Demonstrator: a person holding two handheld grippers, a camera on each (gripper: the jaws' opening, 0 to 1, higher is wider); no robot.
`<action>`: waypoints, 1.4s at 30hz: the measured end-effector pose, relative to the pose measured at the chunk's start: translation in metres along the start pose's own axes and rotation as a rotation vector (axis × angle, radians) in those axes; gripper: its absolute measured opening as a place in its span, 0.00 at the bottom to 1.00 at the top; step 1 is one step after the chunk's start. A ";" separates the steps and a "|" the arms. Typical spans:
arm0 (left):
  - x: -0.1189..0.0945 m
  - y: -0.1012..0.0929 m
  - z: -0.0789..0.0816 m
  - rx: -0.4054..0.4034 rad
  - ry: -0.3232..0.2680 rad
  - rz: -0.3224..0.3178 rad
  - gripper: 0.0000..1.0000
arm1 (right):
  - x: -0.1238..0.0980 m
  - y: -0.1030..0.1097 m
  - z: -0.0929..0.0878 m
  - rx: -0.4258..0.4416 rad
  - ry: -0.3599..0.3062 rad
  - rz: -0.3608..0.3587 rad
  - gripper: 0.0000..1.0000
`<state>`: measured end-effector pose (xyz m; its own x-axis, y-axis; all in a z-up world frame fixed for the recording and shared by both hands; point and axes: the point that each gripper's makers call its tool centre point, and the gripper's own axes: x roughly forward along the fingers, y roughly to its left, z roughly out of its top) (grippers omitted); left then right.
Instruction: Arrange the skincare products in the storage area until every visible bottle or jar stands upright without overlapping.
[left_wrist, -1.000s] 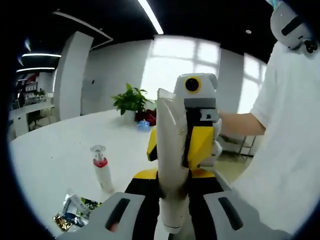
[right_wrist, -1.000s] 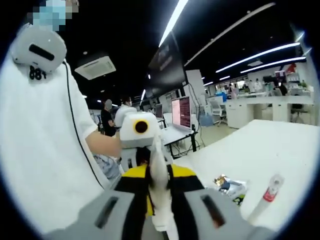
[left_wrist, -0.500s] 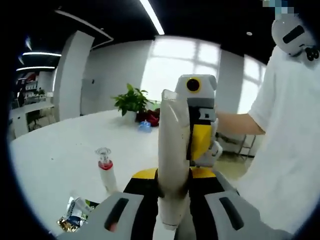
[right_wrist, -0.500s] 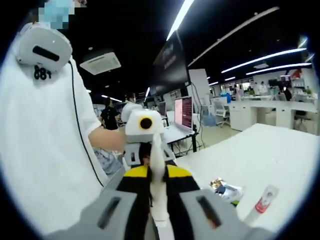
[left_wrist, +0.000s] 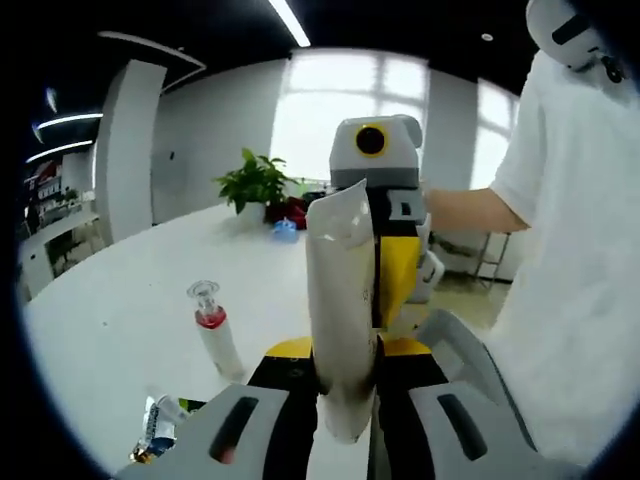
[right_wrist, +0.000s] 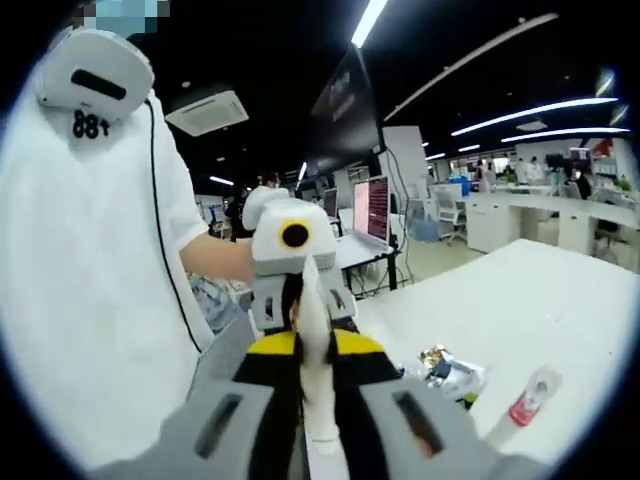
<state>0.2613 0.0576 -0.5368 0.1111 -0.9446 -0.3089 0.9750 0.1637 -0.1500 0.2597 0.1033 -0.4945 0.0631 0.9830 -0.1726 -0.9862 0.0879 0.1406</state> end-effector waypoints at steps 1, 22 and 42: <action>0.001 0.002 -0.002 0.000 0.006 0.002 0.18 | 0.000 -0.002 -0.003 0.002 0.005 -0.005 0.10; 0.047 0.048 -0.066 0.056 0.176 0.059 0.17 | -0.008 -0.051 -0.076 0.048 0.130 -0.162 0.15; 0.071 0.069 -0.092 0.102 0.208 0.068 0.17 | -0.013 -0.076 -0.112 0.032 0.231 -0.221 0.16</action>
<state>0.3186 0.0280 -0.6559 0.1458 -0.8517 -0.5034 0.9821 0.1859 -0.0300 0.3170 0.0656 -0.6119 0.2354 0.8772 -0.4184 -0.9469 0.3041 0.1048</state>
